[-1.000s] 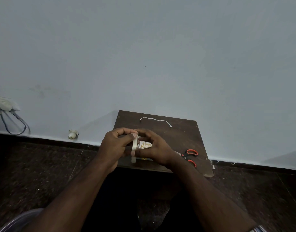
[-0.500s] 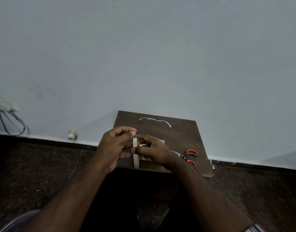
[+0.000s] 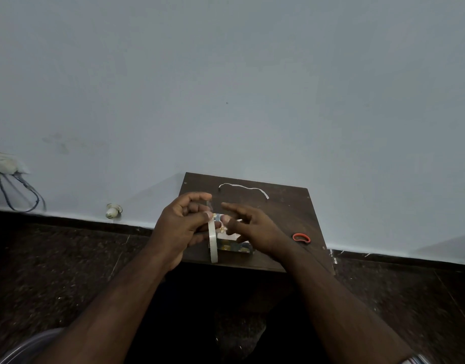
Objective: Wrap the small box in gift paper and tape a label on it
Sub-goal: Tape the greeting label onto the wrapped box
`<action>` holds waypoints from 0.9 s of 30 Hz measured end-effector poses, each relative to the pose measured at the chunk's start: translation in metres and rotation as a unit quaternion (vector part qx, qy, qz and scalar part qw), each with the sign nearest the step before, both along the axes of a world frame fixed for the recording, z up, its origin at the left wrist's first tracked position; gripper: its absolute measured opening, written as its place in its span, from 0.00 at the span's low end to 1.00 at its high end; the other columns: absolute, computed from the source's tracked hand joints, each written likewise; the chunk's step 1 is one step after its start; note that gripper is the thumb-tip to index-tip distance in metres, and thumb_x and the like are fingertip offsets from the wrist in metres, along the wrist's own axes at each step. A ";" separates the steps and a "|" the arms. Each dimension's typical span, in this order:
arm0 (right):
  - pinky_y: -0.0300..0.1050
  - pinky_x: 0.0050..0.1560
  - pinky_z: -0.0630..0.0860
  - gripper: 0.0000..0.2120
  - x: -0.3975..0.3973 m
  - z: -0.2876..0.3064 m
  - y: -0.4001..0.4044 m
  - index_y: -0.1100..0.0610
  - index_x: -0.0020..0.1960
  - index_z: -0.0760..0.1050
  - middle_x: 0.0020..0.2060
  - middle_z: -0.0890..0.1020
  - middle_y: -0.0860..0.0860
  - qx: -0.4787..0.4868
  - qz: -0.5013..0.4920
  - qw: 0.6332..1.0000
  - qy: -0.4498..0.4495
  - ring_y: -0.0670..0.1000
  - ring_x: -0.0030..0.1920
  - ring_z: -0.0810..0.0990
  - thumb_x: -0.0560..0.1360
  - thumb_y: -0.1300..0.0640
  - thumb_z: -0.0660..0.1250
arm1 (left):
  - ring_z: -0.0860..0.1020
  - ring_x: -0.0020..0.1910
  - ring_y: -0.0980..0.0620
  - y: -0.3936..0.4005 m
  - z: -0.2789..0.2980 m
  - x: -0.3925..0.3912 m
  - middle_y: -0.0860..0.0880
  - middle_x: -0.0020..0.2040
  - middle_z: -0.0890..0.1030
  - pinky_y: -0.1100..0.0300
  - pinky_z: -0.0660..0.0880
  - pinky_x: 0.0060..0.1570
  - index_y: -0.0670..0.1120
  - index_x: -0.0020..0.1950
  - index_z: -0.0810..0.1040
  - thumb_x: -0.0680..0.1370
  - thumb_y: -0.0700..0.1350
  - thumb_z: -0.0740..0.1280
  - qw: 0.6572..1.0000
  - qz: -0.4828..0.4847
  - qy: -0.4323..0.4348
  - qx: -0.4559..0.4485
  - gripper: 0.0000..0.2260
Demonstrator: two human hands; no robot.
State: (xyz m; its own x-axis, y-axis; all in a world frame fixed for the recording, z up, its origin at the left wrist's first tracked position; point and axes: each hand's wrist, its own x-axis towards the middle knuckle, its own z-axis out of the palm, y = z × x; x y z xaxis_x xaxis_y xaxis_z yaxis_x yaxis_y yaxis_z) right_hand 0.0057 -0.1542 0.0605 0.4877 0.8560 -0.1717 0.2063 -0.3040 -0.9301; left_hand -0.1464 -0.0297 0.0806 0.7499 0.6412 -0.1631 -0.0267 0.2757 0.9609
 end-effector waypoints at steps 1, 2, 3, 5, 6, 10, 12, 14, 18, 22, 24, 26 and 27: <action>0.41 0.41 0.78 0.18 0.010 -0.003 -0.006 0.50 0.68 0.76 0.48 0.85 0.48 -0.001 -0.026 0.999 -0.019 0.45 0.44 0.83 0.79 0.52 0.70 | 0.86 0.46 0.42 0.000 0.000 0.001 0.46 0.45 0.81 0.52 0.83 0.40 0.47 0.60 0.81 0.78 0.32 0.68 1.000 0.000 0.002 0.001 0.14; 0.44 0.41 0.79 0.16 0.020 -0.005 -0.014 0.49 0.66 0.78 0.47 0.85 0.48 -0.008 -0.054 0.997 -0.047 0.46 0.42 0.83 0.78 0.53 0.71 | 0.86 0.46 0.42 0.000 -0.001 0.001 0.45 0.44 0.82 0.50 0.83 0.42 0.47 0.60 0.80 0.78 0.32 0.68 1.000 0.001 0.005 0.003 0.14; 0.47 0.42 0.80 0.14 0.032 -0.010 -0.022 0.49 0.63 0.80 0.46 0.85 0.47 -0.028 -0.081 0.992 -0.092 0.47 0.41 0.84 0.77 0.55 0.71 | 0.86 0.47 0.42 0.001 -0.002 0.001 0.45 0.44 0.82 0.48 0.84 0.45 0.47 0.60 0.80 0.79 0.32 0.68 1.000 0.001 0.010 0.005 0.14; 0.45 0.45 0.80 0.11 0.055 -0.019 -0.041 0.49 0.57 0.83 0.45 0.85 0.44 -0.092 -0.124 0.970 -0.186 0.46 0.42 0.83 0.76 0.57 0.69 | 0.86 0.47 0.42 0.000 -0.003 0.002 0.45 0.44 0.82 0.46 0.83 0.47 0.47 0.60 0.80 0.78 0.32 0.68 1.000 0.000 0.016 0.009 0.14; 0.42 0.45 0.78 0.10 0.064 -0.022 -0.051 0.48 0.52 0.83 0.43 0.84 0.43 -0.135 -0.136 0.955 -0.228 0.46 0.43 0.83 0.75 0.59 0.67 | 0.86 0.46 0.42 0.000 -0.003 0.003 0.44 0.44 0.82 0.47 0.83 0.46 0.46 0.60 0.80 0.78 0.31 0.68 1.000 0.000 0.016 0.009 0.14; 0.47 0.47 0.77 0.05 0.089 -0.035 -0.080 0.55 0.48 0.79 0.45 0.82 0.53 -0.305 -0.102 0.891 -0.321 0.58 0.50 0.81 0.72 0.61 0.68 | 0.86 0.45 0.42 -0.001 -0.006 0.004 0.44 0.43 0.82 0.48 0.83 0.45 0.47 0.59 0.81 0.78 0.32 0.68 1.000 0.002 0.019 0.018 0.14; 0.48 0.49 0.77 0.10 0.095 -0.040 -0.086 0.59 0.54 0.79 0.50 0.83 0.56 -0.348 -0.060 0.875 -0.331 0.60 0.53 0.81 0.73 0.61 0.67 | 0.86 0.45 0.41 -0.001 -0.008 0.004 0.44 0.43 0.82 0.47 0.83 0.46 0.48 0.58 0.81 0.78 0.32 0.68 1.000 0.004 0.021 0.018 0.14; 0.47 0.49 0.77 0.11 0.096 -0.044 -0.090 0.59 0.55 0.79 0.51 0.83 0.57 -0.364 -0.033 0.871 -0.328 0.60 0.54 0.80 0.74 0.60 0.66 | 0.86 0.44 0.41 -0.001 -0.008 0.004 0.44 0.43 0.82 0.47 0.83 0.46 0.48 0.58 0.81 0.78 0.32 0.68 1.000 0.004 0.021 0.016 0.14; 0.47 0.51 0.77 0.15 0.096 -0.045 -0.089 0.58 0.60 0.78 0.55 0.82 0.57 -0.375 -0.026 0.861 -0.343 0.59 0.58 0.79 0.73 0.61 0.67 | 0.86 0.44 0.42 -0.001 -0.009 0.005 0.46 0.42 0.83 0.50 0.84 0.43 0.48 0.58 0.81 0.78 0.32 0.68 1.000 0.000 0.026 0.014 0.14; 0.48 0.52 0.78 0.13 0.099 -0.047 -0.092 0.56 0.59 0.78 0.54 0.82 0.55 -0.379 -0.017 0.859 -0.344 0.58 0.56 0.80 0.77 0.52 0.68 | 0.86 0.44 0.41 -0.001 -0.009 0.005 0.44 0.43 0.82 0.52 0.83 0.41 0.47 0.59 0.81 0.78 0.31 0.67 1.000 -0.003 0.028 0.011 0.15; 0.46 0.49 0.77 0.16 0.099 -0.052 -0.096 0.54 0.57 0.78 0.52 0.83 0.54 -0.375 -0.017 0.858 -0.351 0.57 0.53 0.80 0.78 0.43 0.66 | 0.86 0.44 0.42 -0.001 -0.009 0.004 0.44 0.44 0.82 0.52 0.83 0.40 0.48 0.59 0.81 0.78 0.31 0.68 0.999 -0.002 0.031 0.012 0.15; 0.46 0.47 0.75 0.17 0.099 -0.054 -0.100 0.54 0.55 0.79 0.50 0.83 0.53 -0.367 -0.031 0.857 -0.361 0.57 0.52 0.81 0.78 0.41 0.66 | 0.86 0.44 0.43 -0.001 -0.008 0.005 0.44 0.44 0.82 0.52 0.83 0.40 0.48 0.58 0.81 0.78 0.31 0.68 0.999 -0.002 0.032 0.013 0.14; 0.46 0.47 0.76 0.16 0.099 -0.055 -0.102 0.53 0.55 0.79 0.50 0.83 0.53 -0.363 -0.038 0.858 -0.363 0.57 0.52 0.81 0.77 0.41 0.66 | 0.86 0.44 0.43 -0.001 -0.008 0.005 0.44 0.44 0.82 0.51 0.83 0.41 0.48 0.58 0.81 0.78 0.31 0.68 0.999 -0.001 0.033 0.012 0.14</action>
